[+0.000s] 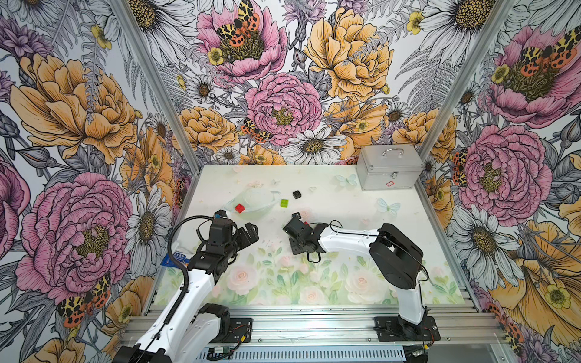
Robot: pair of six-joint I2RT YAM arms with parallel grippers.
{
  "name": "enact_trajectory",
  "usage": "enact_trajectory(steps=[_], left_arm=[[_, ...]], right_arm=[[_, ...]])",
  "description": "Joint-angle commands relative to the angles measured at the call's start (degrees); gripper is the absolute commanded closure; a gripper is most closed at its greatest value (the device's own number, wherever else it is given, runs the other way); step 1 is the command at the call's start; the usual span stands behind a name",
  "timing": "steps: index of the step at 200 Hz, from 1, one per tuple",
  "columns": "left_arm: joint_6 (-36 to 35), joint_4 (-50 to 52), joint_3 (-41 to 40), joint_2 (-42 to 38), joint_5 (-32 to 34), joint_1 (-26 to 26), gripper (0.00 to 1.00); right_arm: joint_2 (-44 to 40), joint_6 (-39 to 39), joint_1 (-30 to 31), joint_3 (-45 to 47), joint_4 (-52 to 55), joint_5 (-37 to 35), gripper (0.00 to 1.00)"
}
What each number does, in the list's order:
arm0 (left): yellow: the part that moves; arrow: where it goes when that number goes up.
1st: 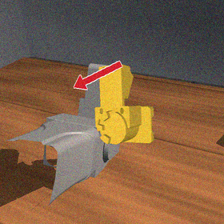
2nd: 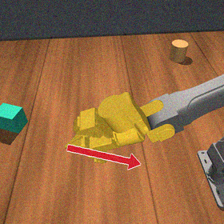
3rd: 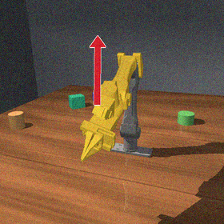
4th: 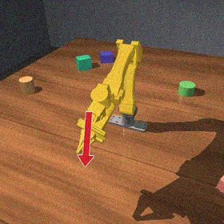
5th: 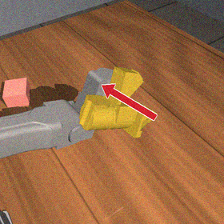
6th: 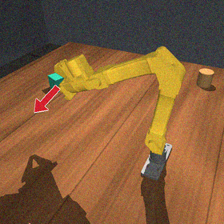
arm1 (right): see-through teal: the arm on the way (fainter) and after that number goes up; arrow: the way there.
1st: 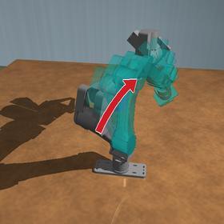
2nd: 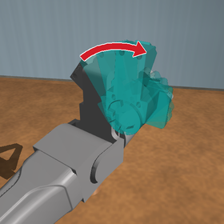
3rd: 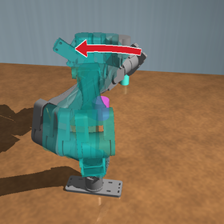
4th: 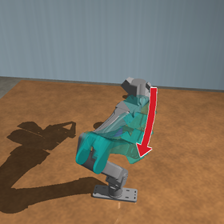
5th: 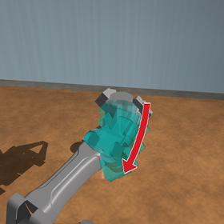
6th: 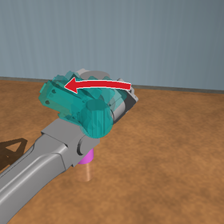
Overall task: Assemble the letter v with lego
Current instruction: Adjust the lego brick at the center of the board, then pick up the lego brick from the center of the board.
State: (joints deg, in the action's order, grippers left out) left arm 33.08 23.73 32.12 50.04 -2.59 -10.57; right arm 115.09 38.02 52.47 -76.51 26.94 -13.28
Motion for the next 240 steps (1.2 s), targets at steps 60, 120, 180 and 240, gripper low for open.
enact_trajectory(steps=[60,120,180,240], left_arm=[[-1.18,-0.48,-0.96,0.41,-2.11,1.26,0.01],[-1.18,-0.13,-1.26,0.37,-2.23,1.28,0.01],[-0.94,0.57,-1.52,-0.2,-1.83,1.3,0.01],[-1.08,0.69,-1.53,0.48,-1.28,1.34,0.01]], right_arm=[[0.31,1.72,-2.9,-5.17,4.67,-3.04,0.21],[0.79,-13.65,-6.73,-12.19,11.66,3.3,0.02],[6.03,-21.2,-10.53,-19.05,13.82,9.36,0.04],[11.04,-23.94,-10.9,-24.16,16.39,10.37,0.05]])
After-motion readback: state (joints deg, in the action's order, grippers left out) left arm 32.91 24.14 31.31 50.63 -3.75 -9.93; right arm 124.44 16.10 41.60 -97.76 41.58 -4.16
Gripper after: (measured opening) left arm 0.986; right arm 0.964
